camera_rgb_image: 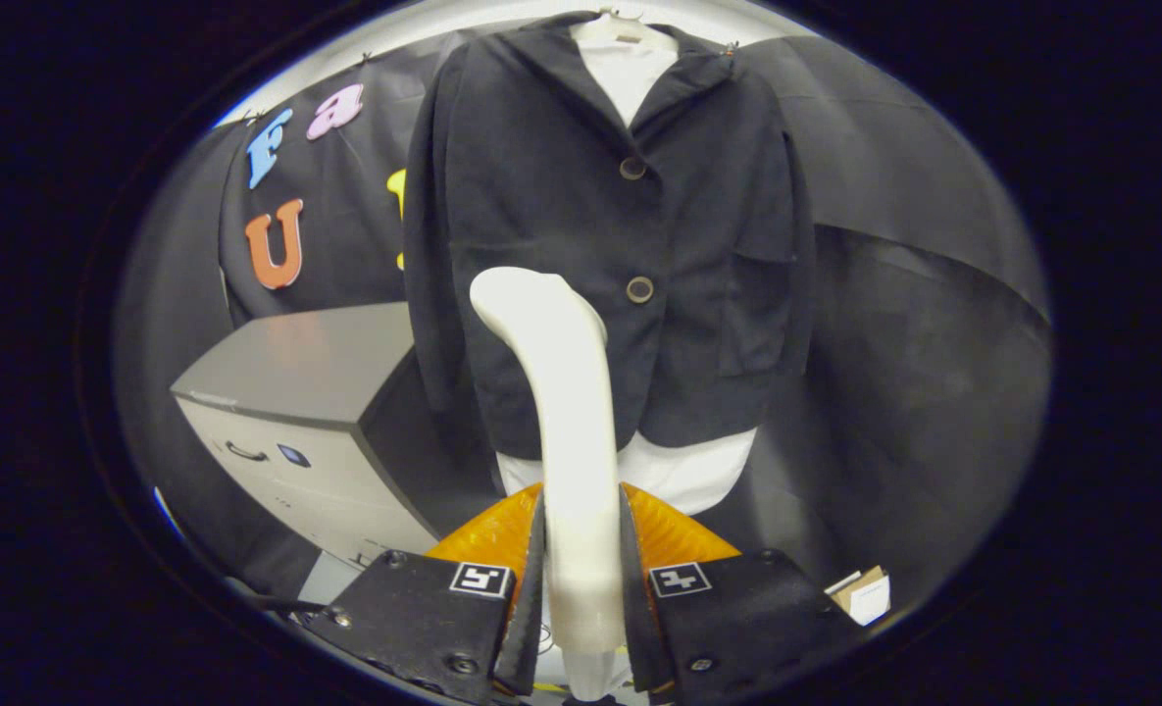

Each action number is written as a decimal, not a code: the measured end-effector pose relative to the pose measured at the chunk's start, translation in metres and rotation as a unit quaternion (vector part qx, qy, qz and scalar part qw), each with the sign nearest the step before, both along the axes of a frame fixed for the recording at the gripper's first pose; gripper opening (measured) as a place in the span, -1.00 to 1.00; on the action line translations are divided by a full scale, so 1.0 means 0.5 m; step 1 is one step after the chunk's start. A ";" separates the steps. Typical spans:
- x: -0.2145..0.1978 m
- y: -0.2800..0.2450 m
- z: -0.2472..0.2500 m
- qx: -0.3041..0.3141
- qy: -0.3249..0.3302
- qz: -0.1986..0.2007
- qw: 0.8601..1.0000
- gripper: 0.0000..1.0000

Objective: Iron the clothes twice with a garment steamer, once on the left side and once on the right side.

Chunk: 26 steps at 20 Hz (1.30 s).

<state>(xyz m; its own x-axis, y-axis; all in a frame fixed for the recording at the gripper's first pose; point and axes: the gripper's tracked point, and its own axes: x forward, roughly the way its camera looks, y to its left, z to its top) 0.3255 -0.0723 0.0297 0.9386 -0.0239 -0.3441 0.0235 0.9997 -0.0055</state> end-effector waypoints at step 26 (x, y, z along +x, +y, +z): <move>0.074 -0.309 0.575 0.089 -0.253 -0.089 0.959 -0.23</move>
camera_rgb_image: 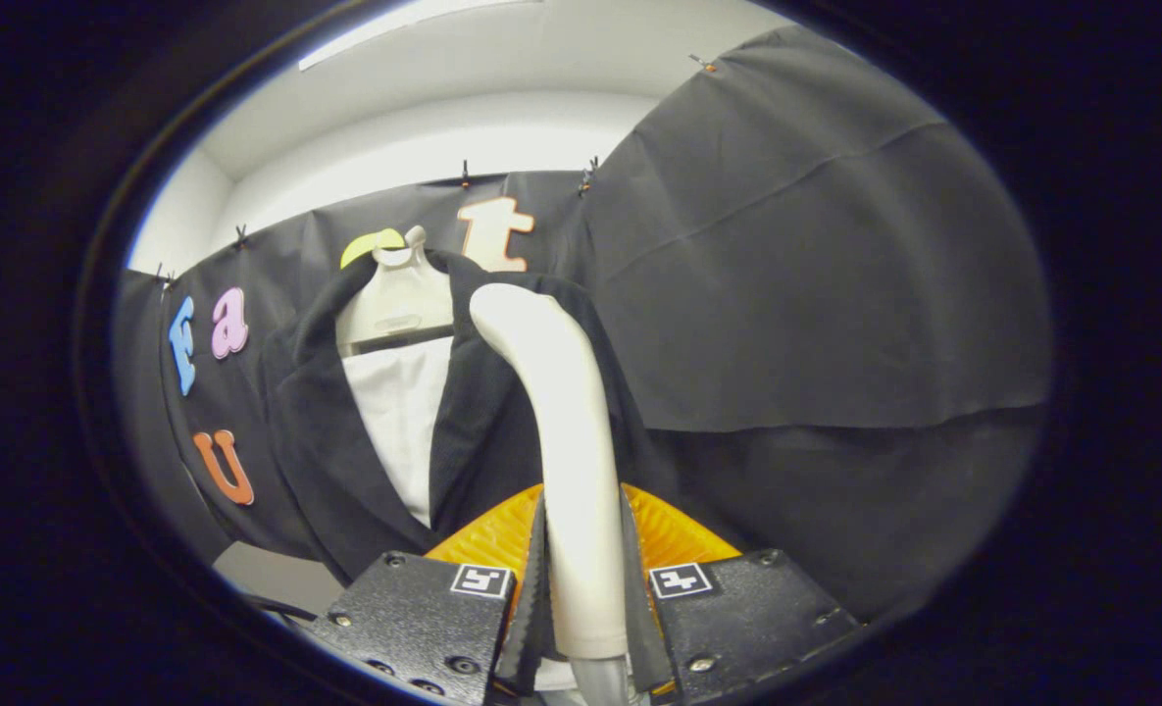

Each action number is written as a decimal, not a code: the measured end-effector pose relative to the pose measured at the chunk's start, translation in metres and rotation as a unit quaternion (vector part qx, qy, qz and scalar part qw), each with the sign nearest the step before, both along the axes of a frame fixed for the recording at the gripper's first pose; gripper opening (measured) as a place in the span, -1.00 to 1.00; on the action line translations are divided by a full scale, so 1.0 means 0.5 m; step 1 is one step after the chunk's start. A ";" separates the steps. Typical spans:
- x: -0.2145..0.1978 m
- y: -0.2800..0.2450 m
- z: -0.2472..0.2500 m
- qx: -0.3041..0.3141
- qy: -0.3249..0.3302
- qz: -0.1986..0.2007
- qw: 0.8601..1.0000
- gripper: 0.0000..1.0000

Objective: Iron the clothes twice with a garment steamer, once on the left side and once on the right side.

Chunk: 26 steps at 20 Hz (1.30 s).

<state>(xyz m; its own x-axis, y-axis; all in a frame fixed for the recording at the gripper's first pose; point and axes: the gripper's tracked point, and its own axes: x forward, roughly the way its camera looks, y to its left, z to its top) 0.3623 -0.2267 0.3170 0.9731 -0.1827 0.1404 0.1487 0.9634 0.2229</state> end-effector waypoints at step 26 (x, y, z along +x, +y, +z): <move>0.055 0.039 -0.251 -0.073 0.125 -0.043 0.989 -0.23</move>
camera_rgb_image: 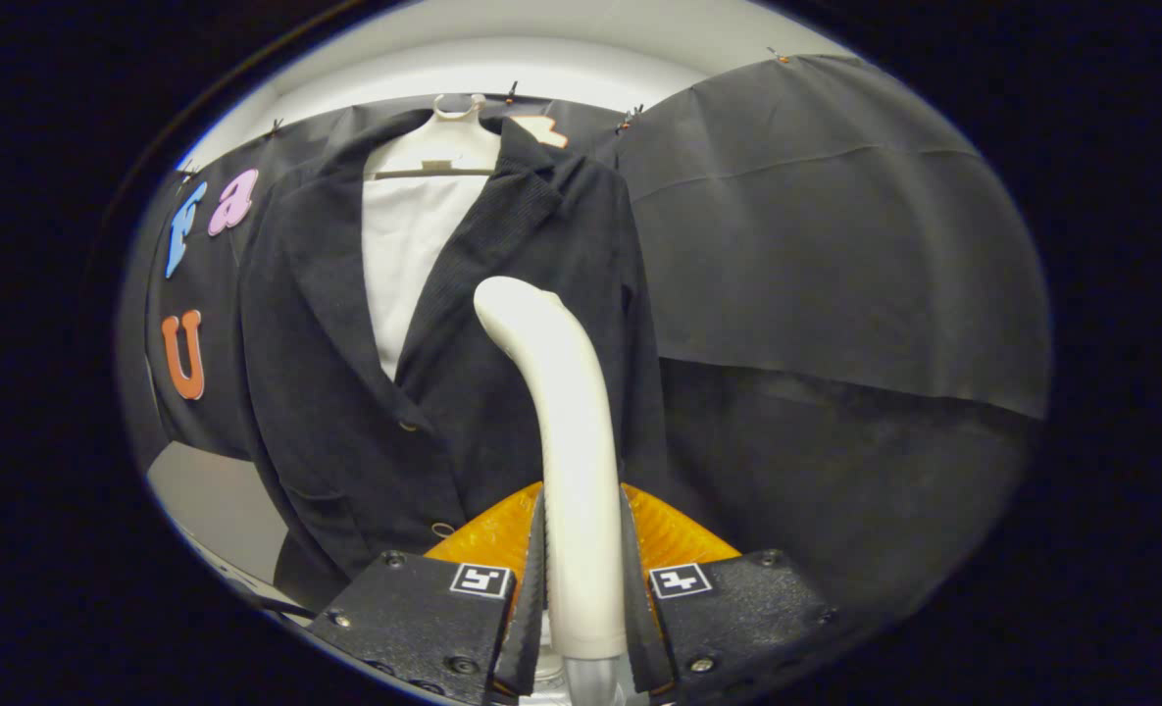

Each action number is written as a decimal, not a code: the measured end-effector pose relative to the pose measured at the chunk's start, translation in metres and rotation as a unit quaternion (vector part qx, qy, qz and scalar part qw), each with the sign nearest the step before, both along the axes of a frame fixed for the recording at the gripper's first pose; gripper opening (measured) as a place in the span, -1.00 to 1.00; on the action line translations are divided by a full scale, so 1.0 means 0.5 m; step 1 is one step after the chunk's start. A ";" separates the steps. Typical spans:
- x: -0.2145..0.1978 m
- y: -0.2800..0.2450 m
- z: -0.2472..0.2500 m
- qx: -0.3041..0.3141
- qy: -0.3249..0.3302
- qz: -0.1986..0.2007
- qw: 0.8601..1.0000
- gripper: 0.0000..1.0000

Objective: Iron the clothes twice with a garment steamer, once on the left side and once on the right side.

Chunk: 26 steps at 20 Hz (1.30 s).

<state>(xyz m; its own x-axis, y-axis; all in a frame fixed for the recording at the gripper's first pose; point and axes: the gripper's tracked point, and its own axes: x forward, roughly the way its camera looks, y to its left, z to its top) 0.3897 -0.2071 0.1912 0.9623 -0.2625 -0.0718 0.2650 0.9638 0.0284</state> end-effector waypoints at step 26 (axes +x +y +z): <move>-0.036 0.036 -0.327 0.033 0.151 -0.008 0.988 -0.23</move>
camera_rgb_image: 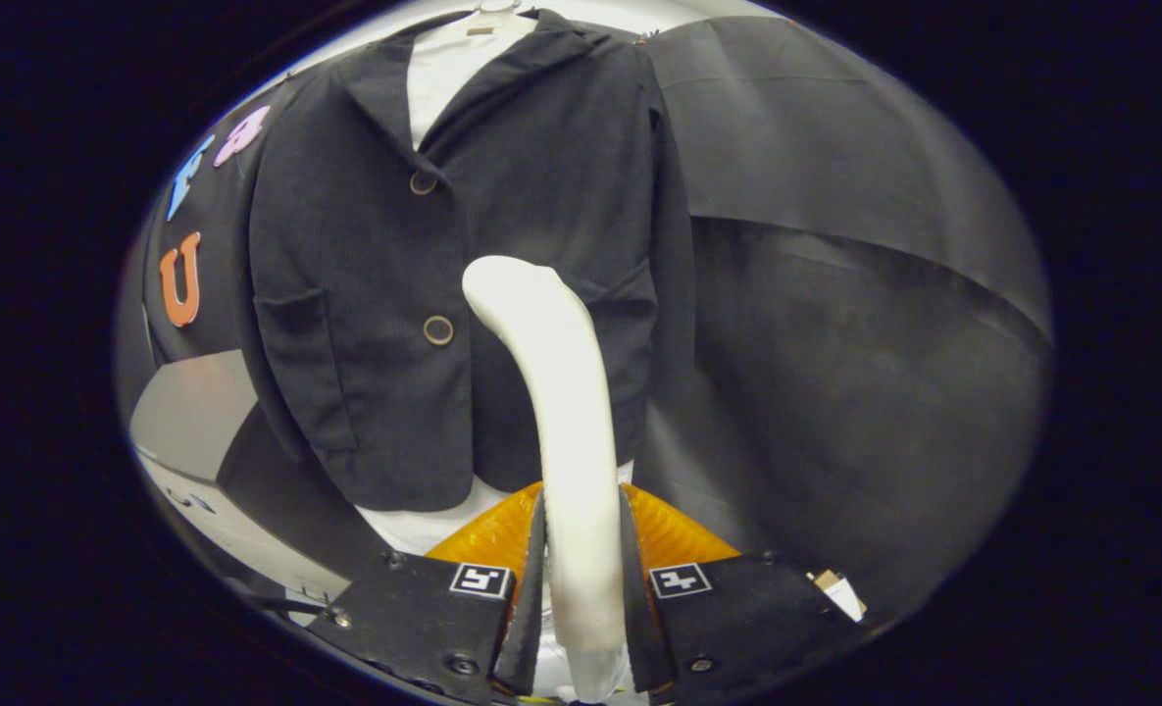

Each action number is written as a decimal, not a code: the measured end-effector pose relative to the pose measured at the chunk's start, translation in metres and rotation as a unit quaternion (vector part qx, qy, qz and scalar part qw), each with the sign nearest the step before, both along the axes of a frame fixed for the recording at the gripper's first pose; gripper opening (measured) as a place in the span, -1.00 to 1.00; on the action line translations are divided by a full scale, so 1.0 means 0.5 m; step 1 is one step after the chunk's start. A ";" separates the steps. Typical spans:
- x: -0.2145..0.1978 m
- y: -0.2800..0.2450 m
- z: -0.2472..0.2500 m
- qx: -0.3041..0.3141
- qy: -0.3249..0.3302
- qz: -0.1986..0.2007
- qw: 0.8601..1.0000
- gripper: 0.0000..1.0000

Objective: Iron the clothes twice with a garment steamer, once on the left side and once on the right side.

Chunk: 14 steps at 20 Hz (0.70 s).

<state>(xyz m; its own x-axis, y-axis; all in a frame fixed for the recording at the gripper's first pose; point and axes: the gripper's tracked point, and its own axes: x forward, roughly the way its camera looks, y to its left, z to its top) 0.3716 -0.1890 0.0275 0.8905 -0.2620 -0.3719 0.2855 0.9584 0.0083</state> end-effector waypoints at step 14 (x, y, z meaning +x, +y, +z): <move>0.001 -0.010 -0.132 0.048 0.049 0.054 0.996 -0.23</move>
<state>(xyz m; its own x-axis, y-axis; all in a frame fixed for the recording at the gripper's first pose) 0.3718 -0.1938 -0.0387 0.8693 -0.1259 -0.4779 0.1854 0.9795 0.0791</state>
